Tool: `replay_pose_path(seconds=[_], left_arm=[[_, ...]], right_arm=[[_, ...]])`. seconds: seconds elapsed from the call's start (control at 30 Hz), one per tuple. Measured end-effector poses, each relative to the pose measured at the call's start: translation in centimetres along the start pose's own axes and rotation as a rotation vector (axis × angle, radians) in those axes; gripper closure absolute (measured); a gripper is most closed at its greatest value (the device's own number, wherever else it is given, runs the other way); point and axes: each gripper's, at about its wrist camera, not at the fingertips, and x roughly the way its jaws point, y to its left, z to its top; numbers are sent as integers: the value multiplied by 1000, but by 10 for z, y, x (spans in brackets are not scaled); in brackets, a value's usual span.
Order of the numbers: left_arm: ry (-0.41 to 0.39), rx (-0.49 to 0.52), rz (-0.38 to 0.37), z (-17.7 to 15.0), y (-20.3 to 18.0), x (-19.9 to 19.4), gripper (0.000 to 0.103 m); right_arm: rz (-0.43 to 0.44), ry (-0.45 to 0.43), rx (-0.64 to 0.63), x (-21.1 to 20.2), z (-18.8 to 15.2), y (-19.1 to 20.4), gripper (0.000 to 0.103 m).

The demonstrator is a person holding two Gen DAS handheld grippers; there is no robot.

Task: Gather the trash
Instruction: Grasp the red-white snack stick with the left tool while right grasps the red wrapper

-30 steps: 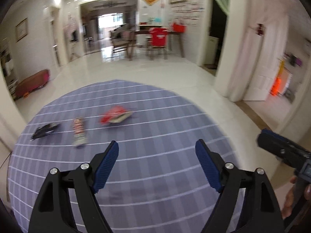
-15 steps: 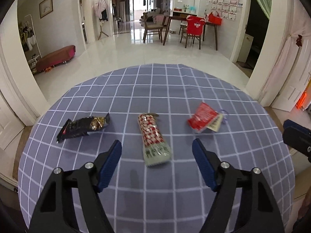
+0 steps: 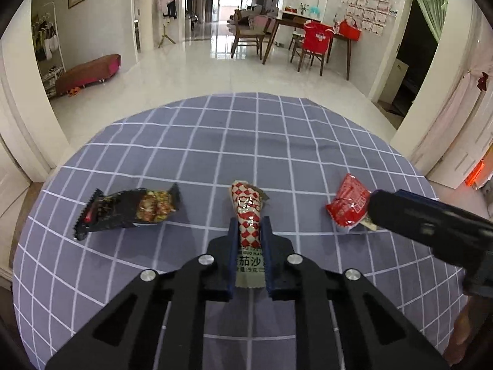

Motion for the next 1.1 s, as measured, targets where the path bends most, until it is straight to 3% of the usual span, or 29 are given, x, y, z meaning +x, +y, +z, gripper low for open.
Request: replay_pose_path(seconds=[0.17,0.23,0.3,0.4,0.5,0.63,0.67,0.73,0.9,1.1], left_arm=[[-27,-23,10,1,9,-8,90],[-25,-31,-2,3,12,-6,90],[-20,-28,-6,2,12,-5,90],[-10,-33,-22,1,14,-3,90],[-6,-37,-29,-1,14,-1,89],[3,-39,-39,-4,14,1,90],[7,-34,-34,-4,13,2,90],[12,-36,-39,-5,13,4,89],[3,-41,-46,-4,13,3,90],[-34,-48,-54,-3,13,-11,90]], right_arm=[[-58,22,-18,21,5,7,32],[-84,23,-33,27,5,11,51],[-67,40,-33,34,5,9,64],[-88,42,-55,37,6,12,63],[-86,46,-66,41,8,17,50],[-126,40,-117,47,4,29,47],[-134,39,-127,47,4,30,48],[-168,31,-167,48,3,32,63],[-101,10,-156,44,-1,30,80],[19,-36,-115,16,-5,23,82]])
